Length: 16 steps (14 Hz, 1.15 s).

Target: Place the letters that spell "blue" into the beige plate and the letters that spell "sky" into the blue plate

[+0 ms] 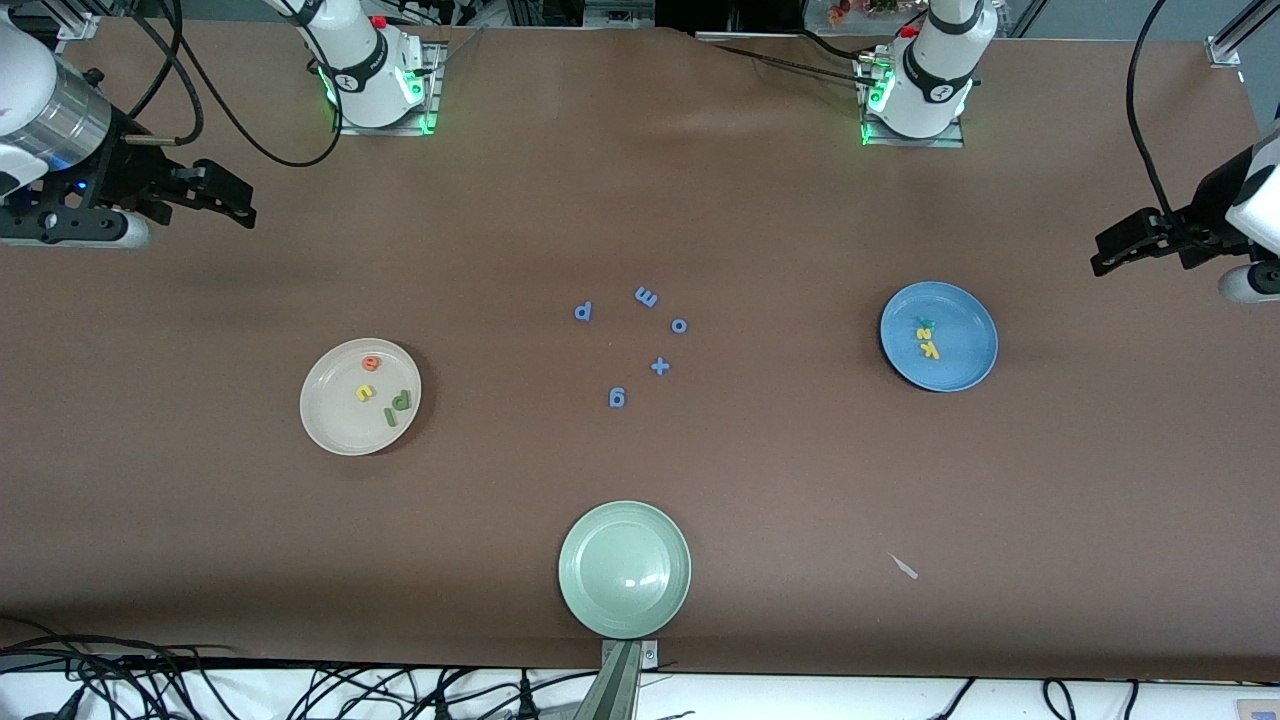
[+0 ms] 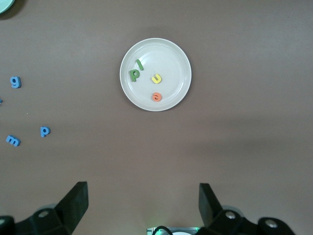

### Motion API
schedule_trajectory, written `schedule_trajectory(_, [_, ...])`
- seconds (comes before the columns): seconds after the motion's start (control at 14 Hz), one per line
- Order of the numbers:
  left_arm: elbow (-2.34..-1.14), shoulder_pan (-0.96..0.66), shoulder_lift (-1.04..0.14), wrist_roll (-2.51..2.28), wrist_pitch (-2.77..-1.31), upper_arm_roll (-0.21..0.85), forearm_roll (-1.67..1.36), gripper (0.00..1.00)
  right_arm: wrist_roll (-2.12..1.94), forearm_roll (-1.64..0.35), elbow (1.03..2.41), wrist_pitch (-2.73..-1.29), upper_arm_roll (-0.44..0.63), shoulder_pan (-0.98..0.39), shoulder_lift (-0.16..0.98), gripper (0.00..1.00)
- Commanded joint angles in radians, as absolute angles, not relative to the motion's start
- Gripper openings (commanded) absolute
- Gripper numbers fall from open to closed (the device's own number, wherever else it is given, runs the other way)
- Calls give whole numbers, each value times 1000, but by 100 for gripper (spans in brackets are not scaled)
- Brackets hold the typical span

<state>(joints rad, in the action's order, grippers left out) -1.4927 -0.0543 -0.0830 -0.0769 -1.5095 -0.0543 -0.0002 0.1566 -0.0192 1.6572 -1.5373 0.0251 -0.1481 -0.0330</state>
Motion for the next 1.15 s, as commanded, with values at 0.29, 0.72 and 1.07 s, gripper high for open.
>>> schedule_trajectory(0.29, [-1457,-45,-118,-31,-1493,-61,-31,100,155,-29,1652,-1554,11,-133,-9,100])
schedule_trajectory(0.72, [-1443,-51,-117,-21,-1493,-61,-18,100,112,-15,1631,-1551,12,-130,-5,100])
schedule_trajectory(1.07, [-1442,-46,-115,-21,-1494,-61,-23,100,113,-12,1628,-1542,14,-129,-5,100])
